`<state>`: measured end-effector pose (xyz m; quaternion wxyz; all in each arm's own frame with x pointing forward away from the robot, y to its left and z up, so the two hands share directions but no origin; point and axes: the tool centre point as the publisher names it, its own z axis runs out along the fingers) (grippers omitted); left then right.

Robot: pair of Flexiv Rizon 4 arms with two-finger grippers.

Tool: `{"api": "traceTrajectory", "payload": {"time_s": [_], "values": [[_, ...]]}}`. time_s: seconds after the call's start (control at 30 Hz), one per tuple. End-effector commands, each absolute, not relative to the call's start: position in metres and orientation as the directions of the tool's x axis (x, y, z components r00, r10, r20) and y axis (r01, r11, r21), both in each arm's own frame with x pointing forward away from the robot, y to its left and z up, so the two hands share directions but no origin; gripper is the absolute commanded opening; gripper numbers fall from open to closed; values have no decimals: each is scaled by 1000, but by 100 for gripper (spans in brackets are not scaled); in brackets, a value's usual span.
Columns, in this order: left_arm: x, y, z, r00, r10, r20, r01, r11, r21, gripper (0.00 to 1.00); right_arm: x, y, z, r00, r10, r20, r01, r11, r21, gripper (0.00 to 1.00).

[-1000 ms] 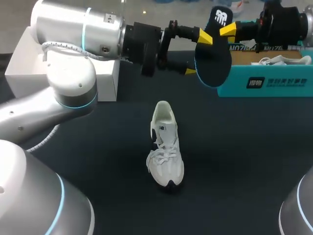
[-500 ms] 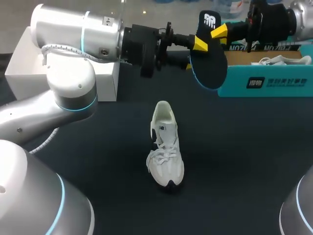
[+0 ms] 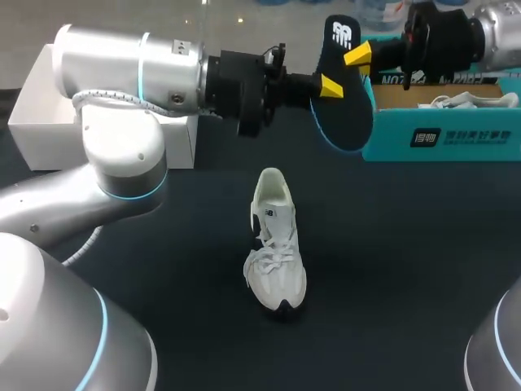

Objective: Take the shoe out of the shoebox, open the shoe tongue, remove and reinsert the insole, then place the shoe into the shoebox

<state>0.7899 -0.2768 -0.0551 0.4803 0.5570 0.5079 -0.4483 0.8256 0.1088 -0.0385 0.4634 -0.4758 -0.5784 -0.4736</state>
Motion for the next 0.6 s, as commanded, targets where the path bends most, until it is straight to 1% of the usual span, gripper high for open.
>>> {"api": "traceTrajectory", "payload": {"time_s": [0.03,0.07,0.2,0.27,0.3,0.37,0.53,0.6], "values": [[785,-270,-58,70,131,-989,998,-5,70,0,821,106,-40,-136,108,985,990,56,131,46],[786,-269,-58,62,134,-989,998,-7,61,0,821,104,-40,-151,104,983,988,39,148,100],[790,-265,-63,33,145,-989,999,2,34,0,813,92,-38,-176,97,980,984,-6,177,100],[793,-261,-65,12,145,-989,1000,2,12,0,809,87,-39,-214,94,972,976,-9,215,100],[794,-259,-66,-4,142,-990,1000,3,-3,0,805,83,-39,-230,72,970,972,-41,233,100],[796,-256,-67,-25,138,-990,1000,-6,-26,0,798,78,-41,-256,54,965,964,-56,259,100],[798,-247,-68,-51,130,-990,999,-11,-53,0,777,64,-54,-241,20,970,965,-100,242,100],[798,-244,-66,-56,120,-991,998,-7,-58,0,770,59,-59,-209,51,976,972,-98,214,100]]}}
